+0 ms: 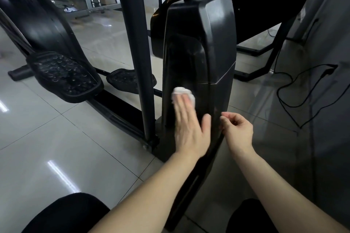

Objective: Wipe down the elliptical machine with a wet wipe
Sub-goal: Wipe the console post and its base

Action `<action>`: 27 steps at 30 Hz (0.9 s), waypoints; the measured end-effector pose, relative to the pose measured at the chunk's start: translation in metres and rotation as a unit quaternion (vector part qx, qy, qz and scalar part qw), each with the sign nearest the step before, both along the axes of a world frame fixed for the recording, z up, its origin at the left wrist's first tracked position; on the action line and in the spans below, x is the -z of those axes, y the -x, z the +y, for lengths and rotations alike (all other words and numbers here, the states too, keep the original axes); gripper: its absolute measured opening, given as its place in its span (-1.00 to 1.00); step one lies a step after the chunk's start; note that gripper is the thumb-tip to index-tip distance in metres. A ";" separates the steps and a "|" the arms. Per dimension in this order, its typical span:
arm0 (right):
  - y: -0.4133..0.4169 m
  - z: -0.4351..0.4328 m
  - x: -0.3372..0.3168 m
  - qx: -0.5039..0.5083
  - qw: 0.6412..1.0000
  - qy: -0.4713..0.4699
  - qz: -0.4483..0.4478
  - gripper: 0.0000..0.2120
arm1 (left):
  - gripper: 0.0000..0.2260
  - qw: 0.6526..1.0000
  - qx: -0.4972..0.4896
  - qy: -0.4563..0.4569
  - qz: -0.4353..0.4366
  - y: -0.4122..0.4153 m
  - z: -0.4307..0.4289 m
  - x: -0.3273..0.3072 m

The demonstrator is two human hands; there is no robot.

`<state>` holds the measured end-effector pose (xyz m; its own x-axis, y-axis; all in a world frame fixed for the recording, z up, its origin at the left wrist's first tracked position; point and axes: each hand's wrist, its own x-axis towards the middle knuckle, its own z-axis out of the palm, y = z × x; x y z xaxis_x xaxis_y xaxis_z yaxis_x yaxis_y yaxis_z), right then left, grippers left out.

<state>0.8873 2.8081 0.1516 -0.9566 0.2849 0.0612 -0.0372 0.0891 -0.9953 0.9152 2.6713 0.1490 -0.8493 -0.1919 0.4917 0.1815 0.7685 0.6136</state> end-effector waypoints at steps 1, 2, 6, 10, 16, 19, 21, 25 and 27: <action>0.000 0.001 0.003 -0.001 1.000 -0.002 -0.005 -0.88 | -0.25 0.998 -0.031 -0.052 -0.032 0.008 -0.006 0.001; -0.001 0.001 0.006 -0.002 1.000 -0.001 -0.011 -0.88 | -0.23 0.993 -0.048 -0.091 -0.058 0.013 -0.011 0.003; -0.003 0.001 0.016 0.005 1.000 0.010 -0.024 -0.88 | -0.22 0.998 0.026 -0.055 -0.016 -0.009 0.012 0.011; -0.006 0.002 0.025 0.002 0.997 0.044 -0.059 -0.93 | -0.27 0.991 0.095 0.091 -0.001 -0.039 0.037 0.022; -0.013 0.006 0.032 0.016 0.997 0.046 -0.066 -0.90 | -0.24 0.998 -0.006 -0.045 -0.032 -0.003 0.000 0.032; -0.014 0.008 0.040 0.007 0.996 0.036 -0.082 -0.90 | -0.19 0.988 -0.033 -0.132 -0.078 0.013 -0.016 0.038; -0.016 0.005 0.046 0.007 0.995 0.035 -0.089 -0.90 | -0.14 0.990 -0.014 -0.120 -0.076 0.006 -0.009 0.046; -0.020 -0.001 0.058 0.002 0.994 0.030 -0.107 -0.90 | -0.18 0.995 0.062 -0.019 -0.073 -0.034 0.037 0.071; -0.021 -0.001 0.066 0.005 0.993 0.024 -0.118 -0.90 | -0.21 0.994 0.067 -0.018 -0.079 -0.037 0.040 0.074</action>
<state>0.9079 2.8067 0.0855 -0.9400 0.2908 -0.1783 0.1983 0.0406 -0.9793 0.9519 2.7116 0.0748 -0.9349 -0.0862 0.3443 0.1798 0.7213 0.6688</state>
